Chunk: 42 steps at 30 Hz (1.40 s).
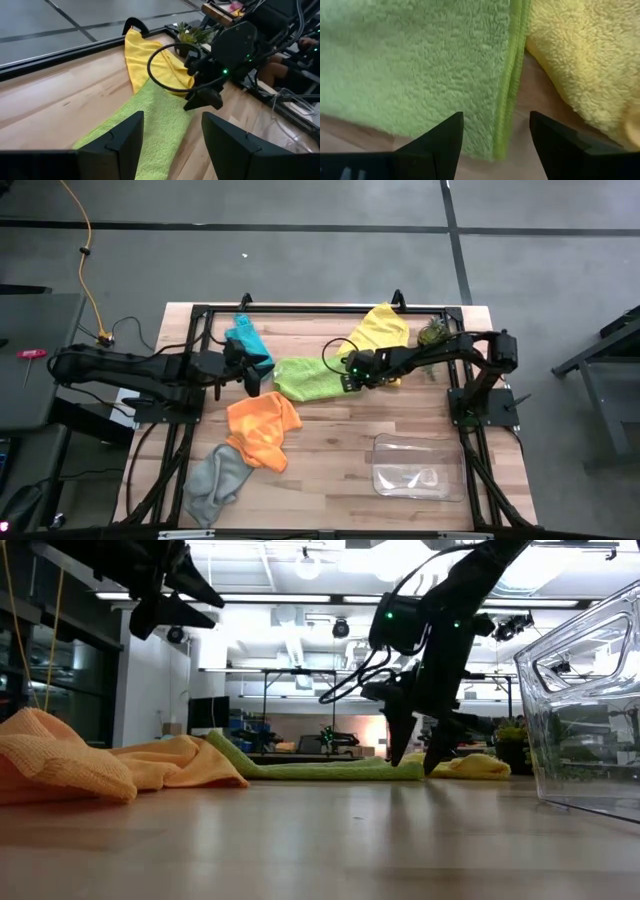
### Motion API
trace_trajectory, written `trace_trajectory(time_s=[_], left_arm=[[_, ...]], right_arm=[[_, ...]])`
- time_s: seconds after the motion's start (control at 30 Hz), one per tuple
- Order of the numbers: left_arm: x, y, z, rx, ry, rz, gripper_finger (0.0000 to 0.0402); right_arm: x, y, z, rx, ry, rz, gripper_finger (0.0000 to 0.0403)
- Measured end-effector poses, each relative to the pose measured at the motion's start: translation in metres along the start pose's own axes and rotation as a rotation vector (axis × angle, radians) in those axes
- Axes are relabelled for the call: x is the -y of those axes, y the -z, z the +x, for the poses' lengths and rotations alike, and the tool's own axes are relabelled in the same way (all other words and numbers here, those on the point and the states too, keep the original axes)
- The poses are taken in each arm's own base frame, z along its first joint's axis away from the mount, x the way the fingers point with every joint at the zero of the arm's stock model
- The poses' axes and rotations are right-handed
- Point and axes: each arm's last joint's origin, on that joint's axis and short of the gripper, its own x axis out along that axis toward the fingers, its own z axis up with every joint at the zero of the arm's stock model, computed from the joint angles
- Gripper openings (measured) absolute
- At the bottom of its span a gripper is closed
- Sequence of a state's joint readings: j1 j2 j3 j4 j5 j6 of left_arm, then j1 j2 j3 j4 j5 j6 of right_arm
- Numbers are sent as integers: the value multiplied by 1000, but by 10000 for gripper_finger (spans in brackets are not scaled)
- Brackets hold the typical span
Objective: Fold microfiber towels
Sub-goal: Fold the green microfiber cloth
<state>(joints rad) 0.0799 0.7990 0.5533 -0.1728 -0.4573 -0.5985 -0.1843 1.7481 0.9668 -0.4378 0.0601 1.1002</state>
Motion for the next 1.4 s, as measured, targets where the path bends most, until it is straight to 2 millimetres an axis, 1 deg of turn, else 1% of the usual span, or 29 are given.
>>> trace_trajectory(time_s=[0.13,0.27,0.4,0.5,0.53,0.57,0.67,0.8,0.93,1.03,1.13,1.23,1.33,1.4], left_arm=[[0,3,4,-18,-8,9,188],[1,4,6,-27,-13,13,188],[1,4,6,-25,-12,10,188],[1,4,6,-24,-11,10,188],[1,4,6,-24,-11,10,188],[1,4,6,-24,-11,10,188],[1,4,6,-24,-11,12,188],[1,4,6,-24,-12,12,188],[2,4,8,-20,-15,-3,188],[4,8,15,-51,-10,-30,188],[7,19,29,-127,-5,-12,188],[12,33,50,-193,0,-19,182],[16,49,74,-242,13,-38,163],[20,61,89,-277,52,-42,142]], right_arm=[[-3,4,8,8,9,24,204],[-3,8,11,44,42,37,165],[-3,16,9,41,83,-9,93],[-2,29,6,26,137,-71,24],[-3,36,4,0,148,-100,13],[-3,44,0,-21,159,-127,10],[1,66,-12,-93,217,-153,20],[4,85,-31,-74,268,-159,4],[5,95,-37,-61,291,-142,4],[3,94,-37,-35,277,-130,3],[4,89,-36,-20,278,-113,1],[4,86,-35,-19,279,-115,1],[4,85,-36,-20,278,-125,1],[4,85,-36,-20,278,-126,1]])
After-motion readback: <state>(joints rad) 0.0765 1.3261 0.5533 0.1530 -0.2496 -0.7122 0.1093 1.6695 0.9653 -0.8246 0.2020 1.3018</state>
